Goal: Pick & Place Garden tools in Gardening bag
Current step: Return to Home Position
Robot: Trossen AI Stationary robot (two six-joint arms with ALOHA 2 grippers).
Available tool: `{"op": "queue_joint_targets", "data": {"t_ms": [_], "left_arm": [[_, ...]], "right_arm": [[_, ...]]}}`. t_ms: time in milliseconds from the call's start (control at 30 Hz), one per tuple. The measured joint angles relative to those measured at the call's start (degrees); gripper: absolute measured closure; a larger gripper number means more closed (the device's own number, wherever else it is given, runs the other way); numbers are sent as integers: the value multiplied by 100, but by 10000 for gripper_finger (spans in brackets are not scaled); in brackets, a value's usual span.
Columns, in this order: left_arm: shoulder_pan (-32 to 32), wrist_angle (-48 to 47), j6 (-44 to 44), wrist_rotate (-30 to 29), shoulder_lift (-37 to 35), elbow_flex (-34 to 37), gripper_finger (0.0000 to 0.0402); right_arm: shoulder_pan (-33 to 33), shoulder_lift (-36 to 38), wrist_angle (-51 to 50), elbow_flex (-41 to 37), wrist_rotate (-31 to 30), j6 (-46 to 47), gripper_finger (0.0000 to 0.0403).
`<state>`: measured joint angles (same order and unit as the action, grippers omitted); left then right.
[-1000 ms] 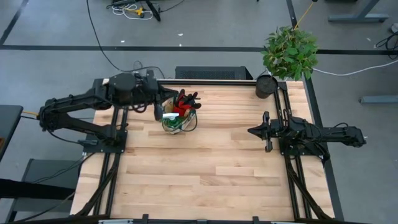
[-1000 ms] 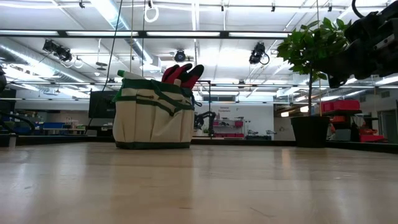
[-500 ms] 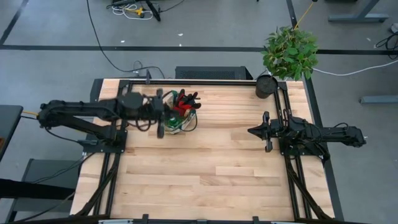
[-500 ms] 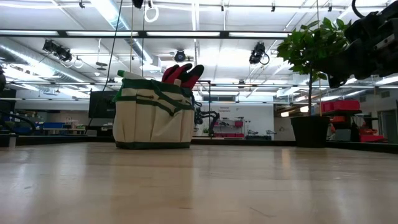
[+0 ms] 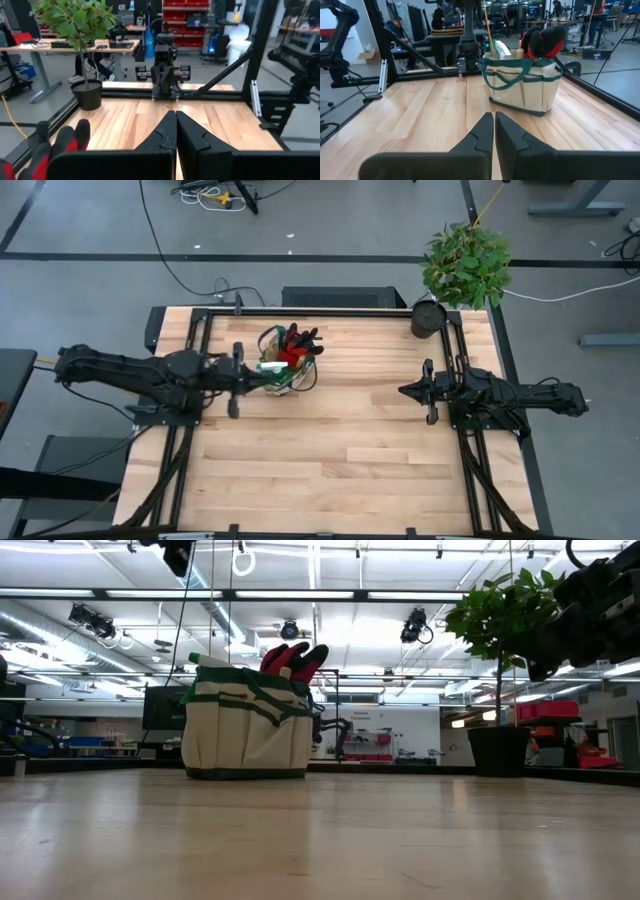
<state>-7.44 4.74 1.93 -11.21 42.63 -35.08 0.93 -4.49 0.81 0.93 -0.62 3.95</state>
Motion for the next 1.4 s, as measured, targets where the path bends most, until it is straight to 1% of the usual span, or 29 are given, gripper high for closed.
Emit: {"op": "queue_joint_targets", "data": {"t_ms": [167,300,467,600,667,800,1000,1267,1400], "left_arm": [[2,43,118,220,-608,344,399],[25,265,132,269,-987,714,398],[105,739,190,307,-1415,1373,398],[155,883,158,380,-1926,1928,396],[160,891,152,514,-2212,2202,397],[160,872,141,990,-2720,2647,397],[160,885,-46,1400,-3202,3020,397],[158,911,-380,1333,-3687,3301,397],[160,893,-261,1236,-3924,3455,398]], "right_arm": [[0,0,-7,0,2,0,382],[0,0,-8,-2,2,0,382],[0,0,-8,0,2,0,382],[0,0,-6,0,2,2,382],[0,0,-8,0,2,0,382],[0,0,-6,0,2,0,382],[-2,0,-6,0,2,0,382],[0,0,-6,0,2,2,382],[-1,0,-6,0,2,0,382]]}}
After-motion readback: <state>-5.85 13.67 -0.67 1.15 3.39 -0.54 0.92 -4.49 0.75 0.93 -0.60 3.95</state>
